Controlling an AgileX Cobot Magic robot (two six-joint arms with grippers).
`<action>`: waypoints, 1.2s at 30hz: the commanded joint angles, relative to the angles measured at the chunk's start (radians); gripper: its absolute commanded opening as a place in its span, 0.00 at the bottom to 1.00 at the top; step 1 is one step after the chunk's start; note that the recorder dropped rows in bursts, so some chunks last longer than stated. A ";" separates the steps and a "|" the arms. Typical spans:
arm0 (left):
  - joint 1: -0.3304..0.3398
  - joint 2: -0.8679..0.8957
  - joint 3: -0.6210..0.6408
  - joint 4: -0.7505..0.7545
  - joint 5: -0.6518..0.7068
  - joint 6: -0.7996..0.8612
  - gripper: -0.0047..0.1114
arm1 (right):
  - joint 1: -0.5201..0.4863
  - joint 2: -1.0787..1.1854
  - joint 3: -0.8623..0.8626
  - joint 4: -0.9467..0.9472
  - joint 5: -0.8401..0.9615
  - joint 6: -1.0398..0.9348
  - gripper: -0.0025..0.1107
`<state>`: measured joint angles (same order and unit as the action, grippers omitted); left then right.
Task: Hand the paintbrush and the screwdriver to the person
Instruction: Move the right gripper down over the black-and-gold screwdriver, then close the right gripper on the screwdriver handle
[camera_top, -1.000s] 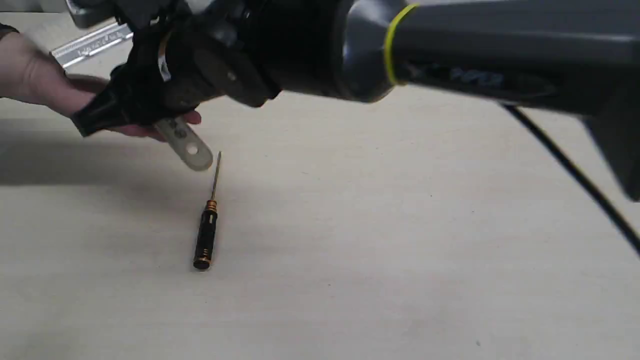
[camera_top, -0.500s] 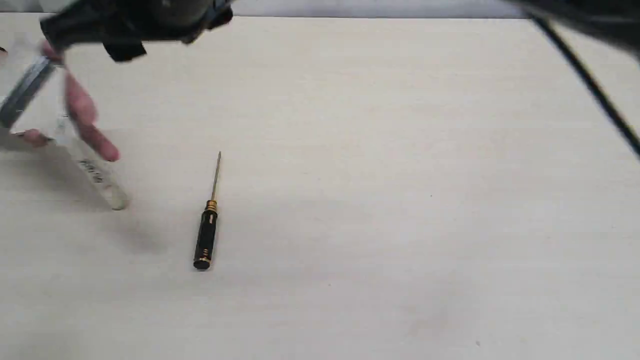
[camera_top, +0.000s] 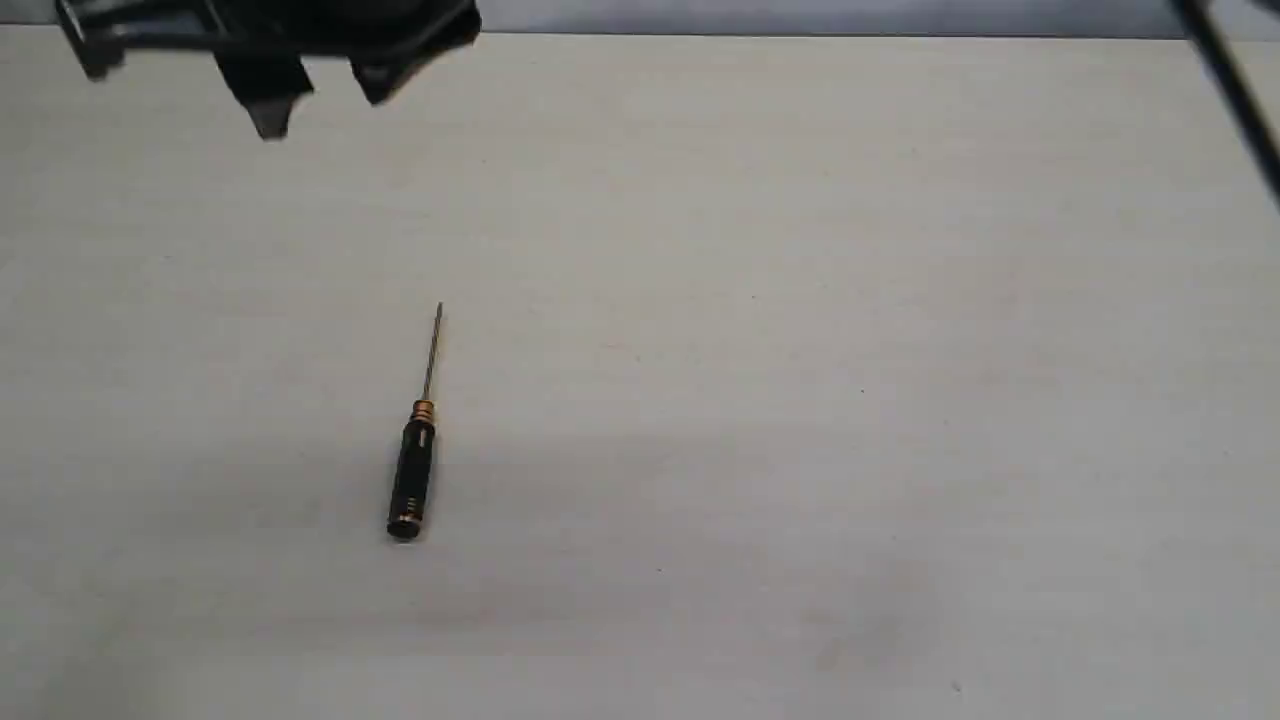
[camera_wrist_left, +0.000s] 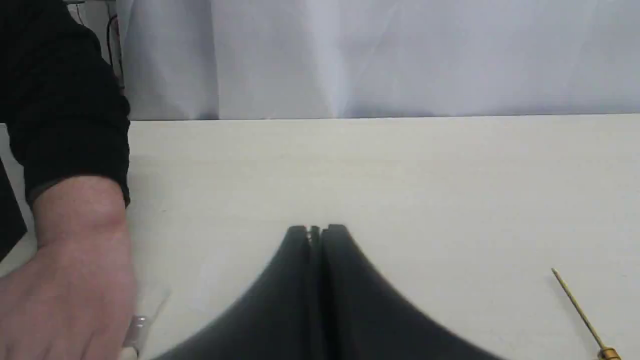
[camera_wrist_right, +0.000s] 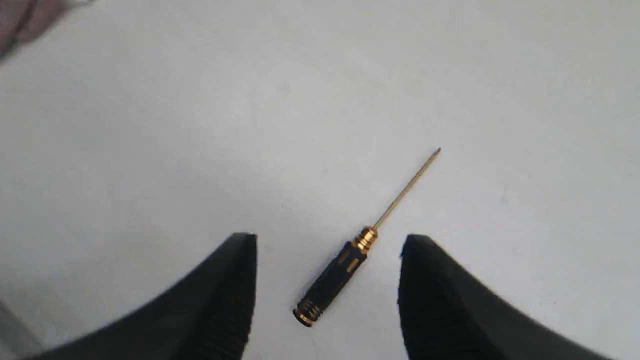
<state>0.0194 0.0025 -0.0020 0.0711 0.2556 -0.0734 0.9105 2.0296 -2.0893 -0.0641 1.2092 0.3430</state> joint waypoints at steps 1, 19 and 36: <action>-0.008 -0.002 0.002 -0.003 -0.005 -0.002 0.04 | 0.000 0.068 0.029 0.011 0.012 -0.006 0.43; -0.008 -0.002 0.002 -0.002 -0.005 -0.002 0.04 | 0.000 0.422 0.045 0.131 0.007 -0.054 0.43; -0.008 -0.002 0.002 -0.002 -0.007 -0.002 0.04 | 0.008 0.270 0.033 -0.056 0.012 -0.097 0.06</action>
<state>0.0194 0.0025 -0.0020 0.0711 0.2556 -0.0734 0.9132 2.3734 -2.0468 -0.1057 1.2220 0.2641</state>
